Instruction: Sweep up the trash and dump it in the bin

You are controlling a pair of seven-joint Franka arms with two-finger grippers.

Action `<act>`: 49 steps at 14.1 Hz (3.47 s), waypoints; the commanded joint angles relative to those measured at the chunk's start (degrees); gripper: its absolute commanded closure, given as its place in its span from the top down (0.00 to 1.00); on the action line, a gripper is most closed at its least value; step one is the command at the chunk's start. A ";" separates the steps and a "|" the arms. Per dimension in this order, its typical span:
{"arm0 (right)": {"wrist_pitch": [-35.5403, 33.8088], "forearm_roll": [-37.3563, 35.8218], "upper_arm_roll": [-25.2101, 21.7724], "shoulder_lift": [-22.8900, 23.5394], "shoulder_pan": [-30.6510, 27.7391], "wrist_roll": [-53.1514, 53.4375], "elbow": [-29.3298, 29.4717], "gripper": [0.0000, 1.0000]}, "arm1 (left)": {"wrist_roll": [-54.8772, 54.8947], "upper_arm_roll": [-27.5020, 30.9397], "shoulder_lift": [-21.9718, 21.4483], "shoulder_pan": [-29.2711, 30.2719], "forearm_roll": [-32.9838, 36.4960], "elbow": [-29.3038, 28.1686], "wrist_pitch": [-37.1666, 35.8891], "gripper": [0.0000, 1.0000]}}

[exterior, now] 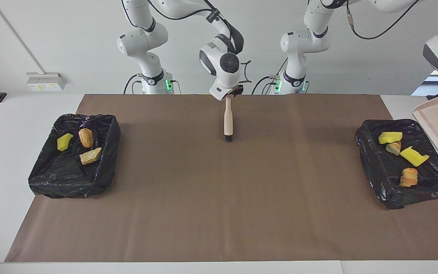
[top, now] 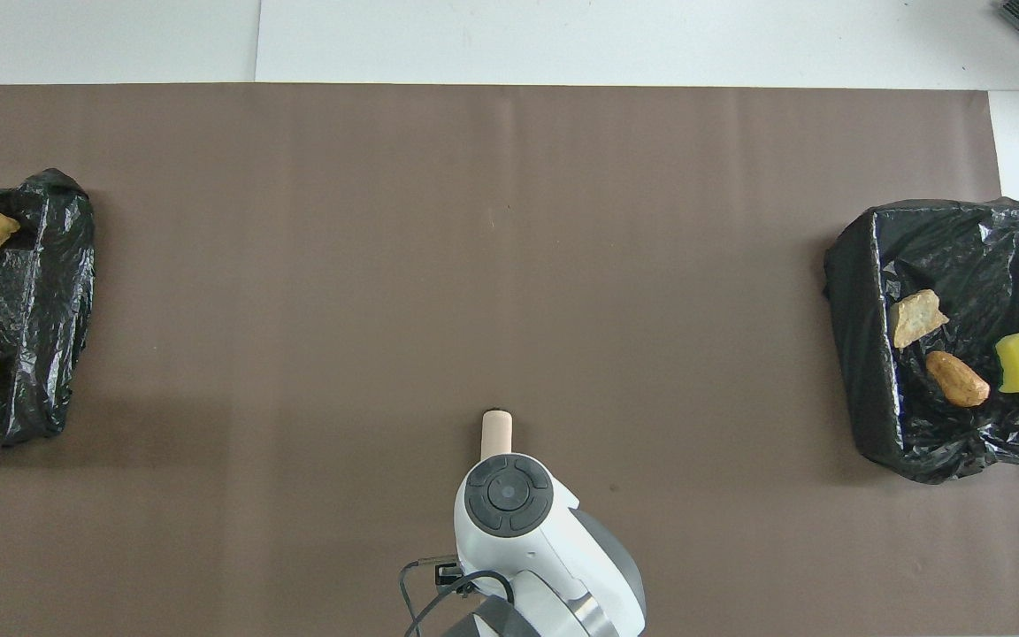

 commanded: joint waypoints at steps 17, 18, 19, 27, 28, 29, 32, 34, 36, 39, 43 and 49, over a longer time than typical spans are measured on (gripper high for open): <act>-0.54 -18.07 -0.36 -2.65 -31.00 -9.06 15.90 1.00 | -80.44 -38.48 6.58 -0.45 -35.97 -5.85 -6.51 0.00; -3.18 -18.07 -0.36 -2.83 -31.88 -9.50 18.18 1.00 | -85.70 -40.06 7.55 -0.62 -36.85 -5.14 -6.43 0.00; -5.55 -18.16 -0.45 -3.00 -32.67 -9.94 20.55 1.00 | -90.89 -42.34 9.21 -0.63 -36.95 -4.53 -6.43 0.00; -21.03 -21.94 -5.87 -9.41 -38.30 -23.72 29.88 1.00 | -125.35 -51.85 27.91 -11.32 -32.47 15.56 -9.32 0.00; -23.13 -22.03 -8.42 -10.20 -37.96 -25.83 31.11 1.00 | -129.92 -51.77 31.78 -13.70 -31.07 19.35 -9.41 0.00; -24.81 -22.11 -10.27 -10.65 -37.86 -28.11 32.25 1.00 | -133.18 -51.77 34.86 -15.20 -28.80 21.99 -9.07 0.00; -29.21 -22.38 -15.29 -9.96 -38.21 -36.98 37.79 1.00 | -134.18 -51.94 36.39 -16.36 -28.34 23.96 -8.19 0.00; -29.22 -23.60 -15.21 -10.82 -39.00 -37.37 36.85 1.00 | -134.18 -52.03 36.56 -16.27 -28.33 22.91 -7.22 0.00; -29.31 -22.47 -14.86 -13.63 -38.30 -36.58 30.71 1.00 | -134.09 -51.77 36.47 -15.74 -28.51 22.02 -4.86 0.00; -28.78 -18.52 -15.13 -13.73 -38.75 -34.21 30.68 1.00 | -134.09 -51.59 36.04 -15.22 -28.51 20.53 -5.19 0.60; -28.78 -18.51 -15.04 -13.73 -38.48 -34.46 30.68 1.00 | -133.75 -51.59 34.90 -14.08 -28.51 19.04 -5.89 1.00; -28.78 -19.91 -14.42 -13.90 -38.30 -34.55 30.33 1.00 | -131.64 -48.70 12.07 -8.89 -31.23 0.95 -10.65 1.00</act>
